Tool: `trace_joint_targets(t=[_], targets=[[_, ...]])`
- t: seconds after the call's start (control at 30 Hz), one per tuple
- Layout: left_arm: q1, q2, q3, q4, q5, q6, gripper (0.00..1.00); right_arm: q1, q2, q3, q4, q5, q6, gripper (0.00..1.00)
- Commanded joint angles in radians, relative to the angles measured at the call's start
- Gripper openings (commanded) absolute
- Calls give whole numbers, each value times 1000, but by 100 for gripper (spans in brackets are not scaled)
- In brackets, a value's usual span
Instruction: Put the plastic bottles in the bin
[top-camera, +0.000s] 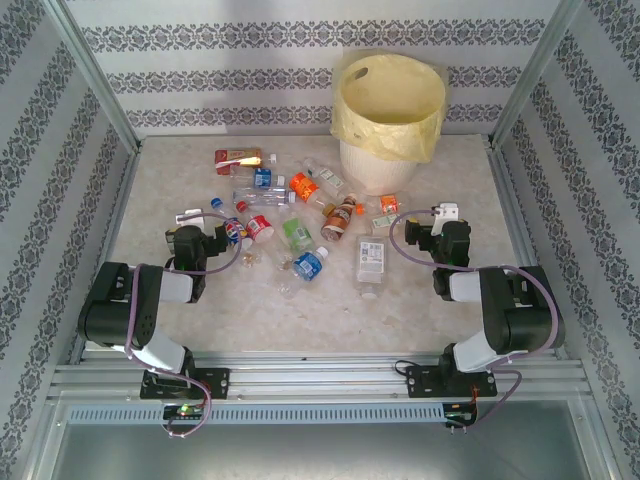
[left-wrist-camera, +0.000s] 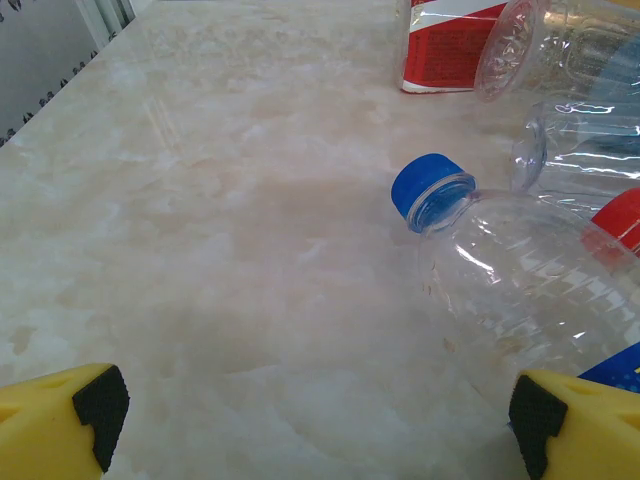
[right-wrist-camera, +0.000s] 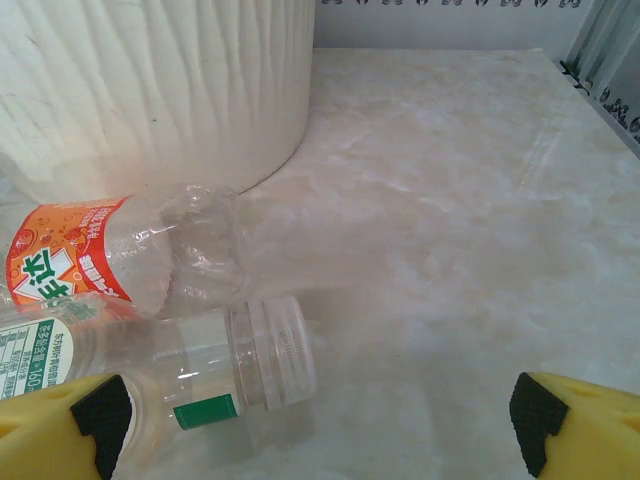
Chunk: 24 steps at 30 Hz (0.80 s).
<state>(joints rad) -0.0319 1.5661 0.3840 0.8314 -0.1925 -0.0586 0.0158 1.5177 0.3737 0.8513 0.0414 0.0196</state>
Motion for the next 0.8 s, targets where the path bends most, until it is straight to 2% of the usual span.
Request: trace_joint_targets(t=[0.0,0.77], targets=[[-2,-7,9,40,-11,9,99,6,-9,13,37,20,9,98],[-2,-8,7,41,-11,11,99,0,-12,11,37,-12,8,98]])
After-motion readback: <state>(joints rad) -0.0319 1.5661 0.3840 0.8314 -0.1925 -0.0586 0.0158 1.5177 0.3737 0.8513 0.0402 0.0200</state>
